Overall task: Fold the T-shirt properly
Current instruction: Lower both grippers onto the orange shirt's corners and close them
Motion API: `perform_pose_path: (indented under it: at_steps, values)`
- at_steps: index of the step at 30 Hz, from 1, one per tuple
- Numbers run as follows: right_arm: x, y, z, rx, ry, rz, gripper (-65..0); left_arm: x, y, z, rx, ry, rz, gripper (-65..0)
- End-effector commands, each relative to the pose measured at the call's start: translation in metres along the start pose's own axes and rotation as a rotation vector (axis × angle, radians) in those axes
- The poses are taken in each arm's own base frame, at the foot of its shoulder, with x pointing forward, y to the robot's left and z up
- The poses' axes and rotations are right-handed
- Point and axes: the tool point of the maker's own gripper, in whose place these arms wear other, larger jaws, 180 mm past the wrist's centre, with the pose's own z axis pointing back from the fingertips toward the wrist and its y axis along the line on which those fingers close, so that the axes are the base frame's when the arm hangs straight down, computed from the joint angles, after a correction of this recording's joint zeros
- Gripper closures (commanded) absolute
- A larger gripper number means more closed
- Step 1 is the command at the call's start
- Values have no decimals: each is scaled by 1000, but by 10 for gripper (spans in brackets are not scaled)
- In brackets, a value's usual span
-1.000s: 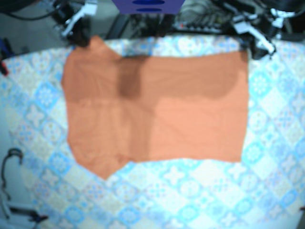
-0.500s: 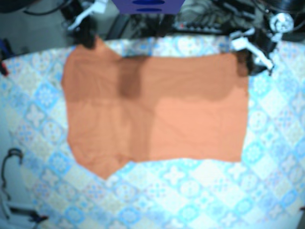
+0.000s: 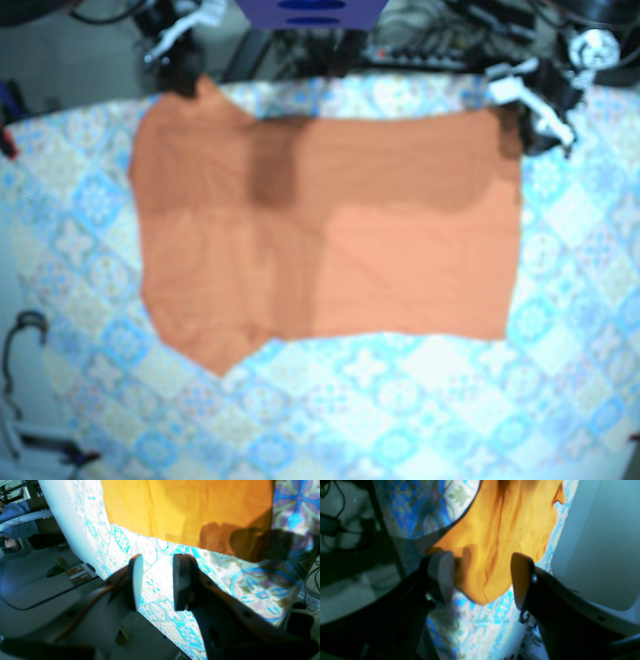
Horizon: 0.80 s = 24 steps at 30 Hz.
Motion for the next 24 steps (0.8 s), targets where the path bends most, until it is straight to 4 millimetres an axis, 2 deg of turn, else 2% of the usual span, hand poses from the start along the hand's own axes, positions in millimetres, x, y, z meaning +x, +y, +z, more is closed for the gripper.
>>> perform_pose_path:
  at_steps: [1,3,6,16,24]
  values:
    - [-4,7,6,14,9,-3,-351,-3,8,1,25,11,-12,-200]
    - [-8,11,2,3,18,-1,-351,-8,8,1,25,42,-11,-200]
    - [-9,5,-3,-61,18,27,-351,-11,9,1,28,54,-12,-200]
    - [-9,34,1,9,22,-6,-351,-13,11,1,31,58,-16,-200]
    - [3,48,-4,39,-9,-25,-351,-13,12,1,33,59,-18,-200]
